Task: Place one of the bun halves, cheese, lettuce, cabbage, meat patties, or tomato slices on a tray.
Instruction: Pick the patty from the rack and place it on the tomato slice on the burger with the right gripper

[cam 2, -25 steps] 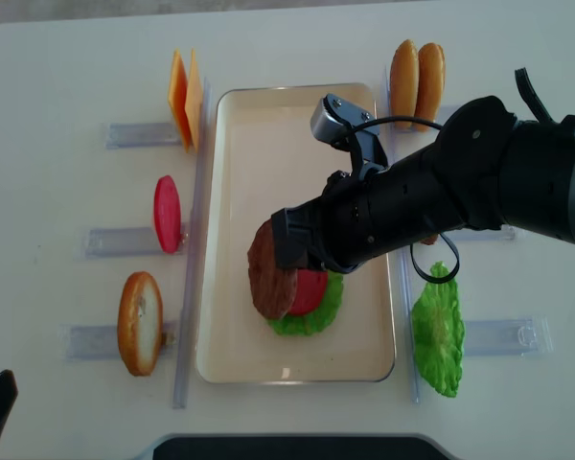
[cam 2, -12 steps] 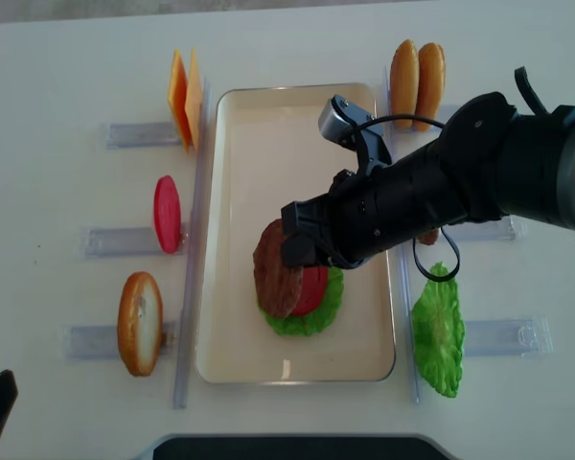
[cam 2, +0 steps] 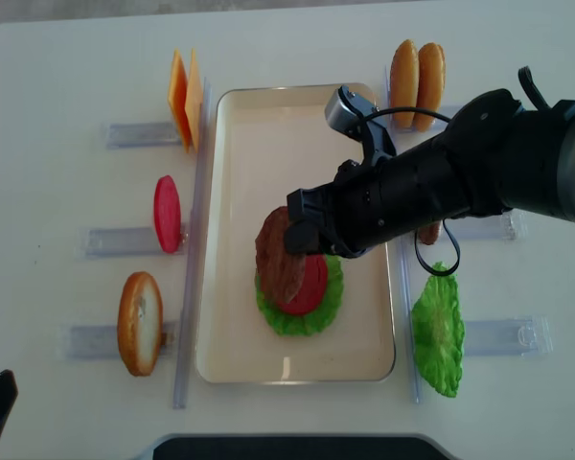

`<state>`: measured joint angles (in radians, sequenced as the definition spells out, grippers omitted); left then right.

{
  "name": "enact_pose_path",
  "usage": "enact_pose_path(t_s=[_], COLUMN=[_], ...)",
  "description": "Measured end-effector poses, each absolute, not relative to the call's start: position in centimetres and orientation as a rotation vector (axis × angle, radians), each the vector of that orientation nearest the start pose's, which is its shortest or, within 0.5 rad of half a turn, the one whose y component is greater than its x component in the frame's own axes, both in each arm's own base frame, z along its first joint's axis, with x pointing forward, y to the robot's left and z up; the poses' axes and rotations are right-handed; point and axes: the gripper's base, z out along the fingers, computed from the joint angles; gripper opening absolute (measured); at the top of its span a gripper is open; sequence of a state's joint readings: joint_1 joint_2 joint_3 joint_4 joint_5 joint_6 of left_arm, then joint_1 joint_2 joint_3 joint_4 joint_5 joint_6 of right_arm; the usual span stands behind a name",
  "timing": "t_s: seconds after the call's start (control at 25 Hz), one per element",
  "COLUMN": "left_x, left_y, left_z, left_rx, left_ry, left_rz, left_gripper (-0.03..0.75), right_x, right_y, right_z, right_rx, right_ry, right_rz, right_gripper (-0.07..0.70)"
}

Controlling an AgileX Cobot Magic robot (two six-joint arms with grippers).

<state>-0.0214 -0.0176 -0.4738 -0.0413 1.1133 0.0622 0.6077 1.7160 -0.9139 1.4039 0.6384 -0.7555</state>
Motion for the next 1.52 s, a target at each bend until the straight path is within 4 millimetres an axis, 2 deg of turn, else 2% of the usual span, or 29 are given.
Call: enact_pose_path(t_s=[0.36,1.36,1.52], left_x=[-0.7,-0.7,-0.7], left_y=[-0.3,-0.3,-0.3], left_z=[26.6,26.6,26.6], left_rx=[0.090,0.090,0.090], left_ry=[2.103,2.103,2.103], left_rz=[-0.026,-0.026,-0.026], left_gripper=[0.391,0.391,0.391], right_x=[24.4,24.6,24.6], right_y=[23.1,22.8,22.8], right_z=[18.3,18.3,18.2], right_rx=[-0.326,-0.341,-0.343], right_ry=[2.658,2.662,2.662], right_rz=[1.322,1.306,1.305], right_gripper=[0.108,0.108,0.182])
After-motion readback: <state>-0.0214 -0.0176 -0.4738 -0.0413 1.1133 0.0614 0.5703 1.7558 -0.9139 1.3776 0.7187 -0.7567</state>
